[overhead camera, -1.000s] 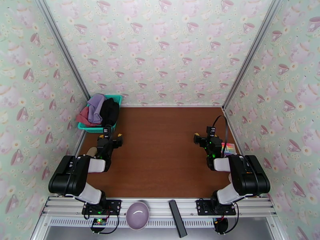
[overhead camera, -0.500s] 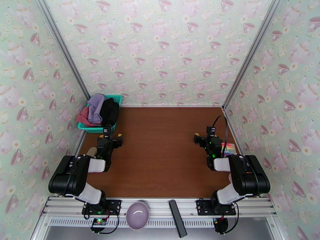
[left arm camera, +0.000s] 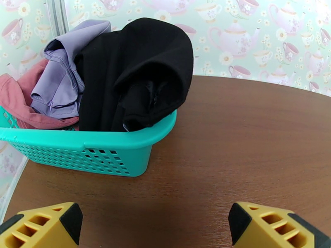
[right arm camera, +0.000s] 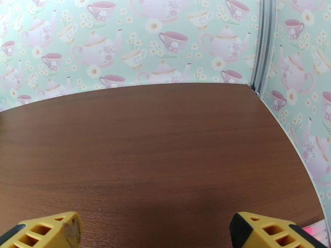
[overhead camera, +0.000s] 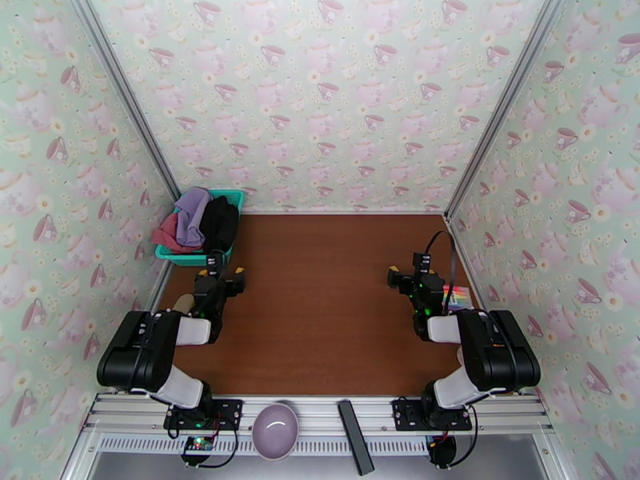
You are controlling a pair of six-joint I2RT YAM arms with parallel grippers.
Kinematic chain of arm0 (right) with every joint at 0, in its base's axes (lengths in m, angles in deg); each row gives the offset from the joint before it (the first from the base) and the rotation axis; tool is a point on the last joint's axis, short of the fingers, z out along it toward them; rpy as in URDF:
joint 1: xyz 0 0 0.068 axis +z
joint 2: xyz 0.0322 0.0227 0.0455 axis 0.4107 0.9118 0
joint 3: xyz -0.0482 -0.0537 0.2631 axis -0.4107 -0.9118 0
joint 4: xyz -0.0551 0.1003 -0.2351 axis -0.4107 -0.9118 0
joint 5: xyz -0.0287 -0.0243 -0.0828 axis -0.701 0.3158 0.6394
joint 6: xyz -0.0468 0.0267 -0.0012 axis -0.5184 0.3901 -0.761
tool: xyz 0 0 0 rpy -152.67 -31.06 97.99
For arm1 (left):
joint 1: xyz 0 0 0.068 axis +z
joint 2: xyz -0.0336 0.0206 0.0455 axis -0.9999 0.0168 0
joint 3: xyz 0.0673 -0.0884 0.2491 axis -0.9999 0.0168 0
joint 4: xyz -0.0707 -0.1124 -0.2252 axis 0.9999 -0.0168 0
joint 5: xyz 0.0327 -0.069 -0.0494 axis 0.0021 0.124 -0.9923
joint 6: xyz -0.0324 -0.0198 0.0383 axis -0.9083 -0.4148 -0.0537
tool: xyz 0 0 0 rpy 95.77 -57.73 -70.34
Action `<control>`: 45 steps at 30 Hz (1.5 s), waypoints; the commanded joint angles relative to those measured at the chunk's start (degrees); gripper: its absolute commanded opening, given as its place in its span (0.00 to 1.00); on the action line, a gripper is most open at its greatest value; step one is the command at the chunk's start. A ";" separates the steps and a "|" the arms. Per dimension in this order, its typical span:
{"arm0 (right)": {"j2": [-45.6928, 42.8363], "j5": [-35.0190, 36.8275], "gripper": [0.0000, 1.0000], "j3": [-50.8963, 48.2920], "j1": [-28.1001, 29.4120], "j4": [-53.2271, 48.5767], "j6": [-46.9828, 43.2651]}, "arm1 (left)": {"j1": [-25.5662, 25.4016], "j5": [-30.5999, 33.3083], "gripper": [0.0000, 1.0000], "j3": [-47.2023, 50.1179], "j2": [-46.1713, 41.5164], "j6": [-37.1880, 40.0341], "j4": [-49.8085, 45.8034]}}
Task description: Fold and stack the mixed laundry pile
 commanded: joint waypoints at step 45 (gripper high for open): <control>8.33 -9.77 0.83 57.27 11.81 -82.51 19.79 | 17.40 -8.24 0.81 -103.57 40.65 -14.87 -99.54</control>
